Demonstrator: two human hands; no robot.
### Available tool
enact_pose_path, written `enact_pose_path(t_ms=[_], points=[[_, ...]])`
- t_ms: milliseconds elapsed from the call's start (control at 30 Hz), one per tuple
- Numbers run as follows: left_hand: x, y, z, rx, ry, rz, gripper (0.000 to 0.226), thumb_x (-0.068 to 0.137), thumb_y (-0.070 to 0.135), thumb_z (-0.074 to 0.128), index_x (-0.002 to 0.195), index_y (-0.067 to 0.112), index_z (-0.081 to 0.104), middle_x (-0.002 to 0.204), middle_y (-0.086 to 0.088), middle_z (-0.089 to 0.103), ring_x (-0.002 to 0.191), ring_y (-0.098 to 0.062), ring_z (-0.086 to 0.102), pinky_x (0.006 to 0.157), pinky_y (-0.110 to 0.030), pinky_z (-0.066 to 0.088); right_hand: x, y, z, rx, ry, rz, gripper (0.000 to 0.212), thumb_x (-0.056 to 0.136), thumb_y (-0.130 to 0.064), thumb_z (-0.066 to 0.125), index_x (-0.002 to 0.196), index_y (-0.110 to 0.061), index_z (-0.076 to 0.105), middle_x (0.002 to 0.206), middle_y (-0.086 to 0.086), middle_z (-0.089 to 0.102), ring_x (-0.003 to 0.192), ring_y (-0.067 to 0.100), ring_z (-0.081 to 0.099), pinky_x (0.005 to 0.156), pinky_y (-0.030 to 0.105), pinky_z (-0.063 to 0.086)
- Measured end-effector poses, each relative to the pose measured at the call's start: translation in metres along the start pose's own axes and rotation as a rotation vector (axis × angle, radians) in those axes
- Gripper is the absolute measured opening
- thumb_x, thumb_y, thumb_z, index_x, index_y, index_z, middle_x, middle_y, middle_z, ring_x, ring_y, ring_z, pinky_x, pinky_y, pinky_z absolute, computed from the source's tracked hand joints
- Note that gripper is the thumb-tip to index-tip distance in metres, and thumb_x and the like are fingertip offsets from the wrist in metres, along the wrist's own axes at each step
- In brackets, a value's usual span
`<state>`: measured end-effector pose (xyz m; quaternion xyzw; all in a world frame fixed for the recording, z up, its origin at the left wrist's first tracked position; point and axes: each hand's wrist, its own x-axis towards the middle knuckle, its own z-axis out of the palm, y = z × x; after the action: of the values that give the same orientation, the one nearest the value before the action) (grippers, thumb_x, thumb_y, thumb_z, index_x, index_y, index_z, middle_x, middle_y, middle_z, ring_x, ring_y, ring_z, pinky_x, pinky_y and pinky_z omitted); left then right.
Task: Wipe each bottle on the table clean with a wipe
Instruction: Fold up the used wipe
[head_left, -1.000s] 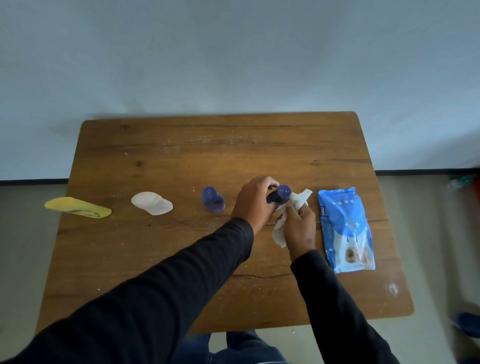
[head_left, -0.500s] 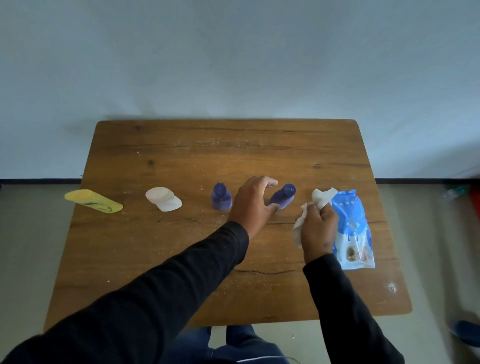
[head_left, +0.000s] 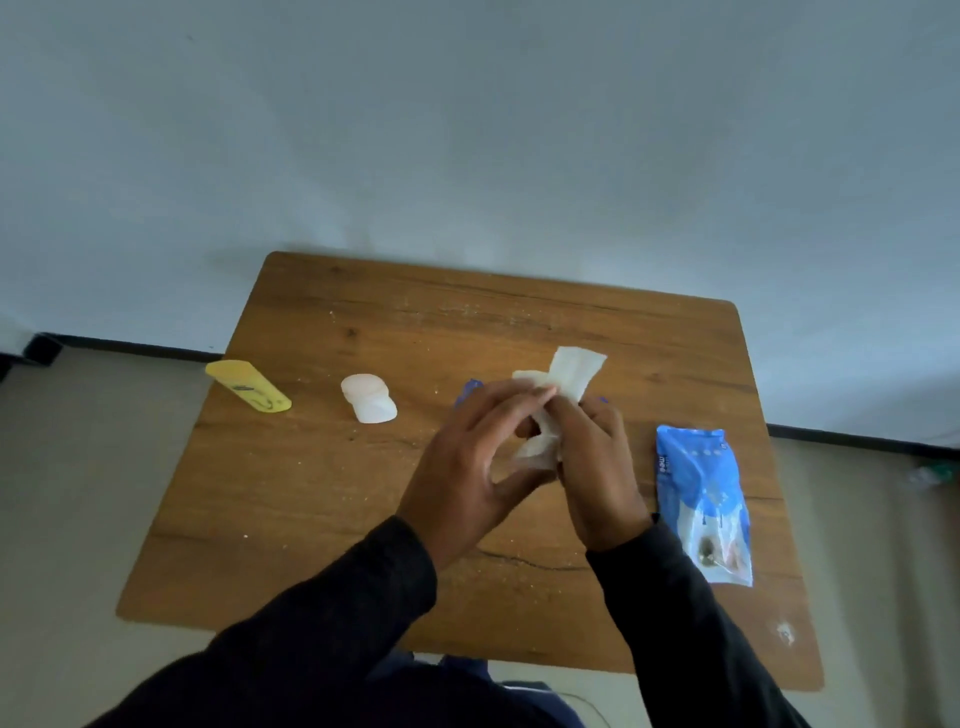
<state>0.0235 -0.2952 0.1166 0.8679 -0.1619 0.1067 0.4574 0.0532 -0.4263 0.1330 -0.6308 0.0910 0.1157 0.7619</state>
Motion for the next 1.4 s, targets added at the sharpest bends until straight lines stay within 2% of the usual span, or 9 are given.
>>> enact_pose_path(t_ms=[267,400,500,633,767,1000,1200,1333,1400], points=[[-0.026,-0.036,-0.072,0.242,0.315,-0.101,0.027,0.076,0.001,0.083,0.102,0.007,0.076,0.103,-0.004,0.072,0.097,-0.015,0.067,0.081,-0.027,0.055,-0.01,0.009,0.067,-0.21,-0.381,0.154,0.031,0.104,-0.036,0.043,0.102,-0.024,0.071,0.104,0.004,0.071,0.092,0.014,0.063,0.077,0.036,0.048],[-0.051,-0.048,-0.106,0.156,0.412,-0.249,0.023,0.076,-0.001,0.083,0.096,0.009,0.076,0.098,0.001,0.074,0.093,-0.011,0.068,0.075,-0.026,0.056,-0.007,0.01,0.099,-0.292,-0.379,0.05,0.027,0.102,-0.028,0.051,0.099,-0.014,0.074,0.109,-0.002,0.071,0.101,0.014,0.065,0.086,0.043,0.053],[-0.072,-0.06,-0.13,0.071,0.449,-0.415,0.021,0.078,0.015,0.085,0.096,0.013,0.075,0.097,0.008,0.073,0.091,-0.008,0.068,0.071,-0.021,0.057,-0.003,0.018,0.126,-0.299,-0.281,-0.124,0.022,0.091,-0.016,0.066,0.078,0.001,0.068,0.103,-0.002,0.072,0.101,0.015,0.067,0.084,0.048,0.056],[-0.092,-0.074,-0.17,-0.048,0.477,-0.519,0.029,0.075,0.045,0.08,0.09,0.021,0.072,0.089,0.018,0.072,0.087,-0.006,0.069,0.068,-0.013,0.053,-0.004,0.028,0.178,-0.31,-0.424,-0.122,0.024,0.085,-0.012,0.075,0.107,-0.011,0.066,0.105,0.0,0.071,0.094,0.016,0.07,0.079,0.035,0.06],[-0.11,-0.108,-0.22,-0.041,0.528,-0.594,0.017,0.078,0.014,0.085,0.087,0.021,0.072,0.087,0.014,0.072,0.084,-0.009,0.069,0.07,-0.028,0.06,-0.01,0.053,0.255,-0.472,-0.552,-0.13,0.023,0.087,-0.023,0.074,0.109,-0.027,0.07,0.1,-0.005,0.073,0.091,0.015,0.069,0.078,0.04,0.059],[-0.152,-0.196,-0.309,-0.247,0.564,-0.693,0.025,0.074,0.024,0.079,0.099,0.02,0.073,0.097,0.011,0.075,0.094,-0.014,0.072,0.078,-0.033,0.061,0.0,0.113,0.383,-0.594,-0.4,-0.234,0.016,0.084,-0.015,0.074,0.097,-0.025,0.074,0.089,-0.006,0.073,0.081,0.016,0.069,0.069,0.043,0.057],[-0.158,-0.269,-0.359,-0.274,0.651,-0.81,0.03,0.079,0.014,0.085,0.104,0.021,0.07,0.1,0.012,0.074,0.093,-0.008,0.07,0.076,-0.025,0.06,0.041,0.148,0.474,-0.757,-0.155,-0.48,0.02,0.075,-0.007,0.079,0.09,-0.014,0.069,0.088,-0.002,0.063,0.078,0.008,0.06,0.063,0.013,0.048],[-0.144,-0.308,-0.379,-0.281,0.722,-0.874,0.024,0.084,0.017,0.08,0.103,0.025,0.069,0.101,0.013,0.072,0.089,0.002,0.068,0.071,-0.015,0.056,0.104,0.179,0.526,-0.855,-0.079,-0.304,0.012,0.082,-0.01,0.071,0.094,-0.013,0.07,0.103,0.005,0.06,0.087,0.015,0.058,0.066,0.001,0.036],[-0.136,-0.32,-0.386,-0.295,0.754,-0.898,0.022,0.085,0.016,0.078,0.103,0.026,0.069,0.1,0.012,0.072,0.088,0.004,0.067,0.067,-0.01,0.052,0.139,0.198,0.544,-0.923,-0.098,-0.193,0.02,0.089,-0.014,0.064,0.109,-0.012,0.069,0.115,0.008,0.058,0.094,0.017,0.056,0.077,0.009,0.041]])
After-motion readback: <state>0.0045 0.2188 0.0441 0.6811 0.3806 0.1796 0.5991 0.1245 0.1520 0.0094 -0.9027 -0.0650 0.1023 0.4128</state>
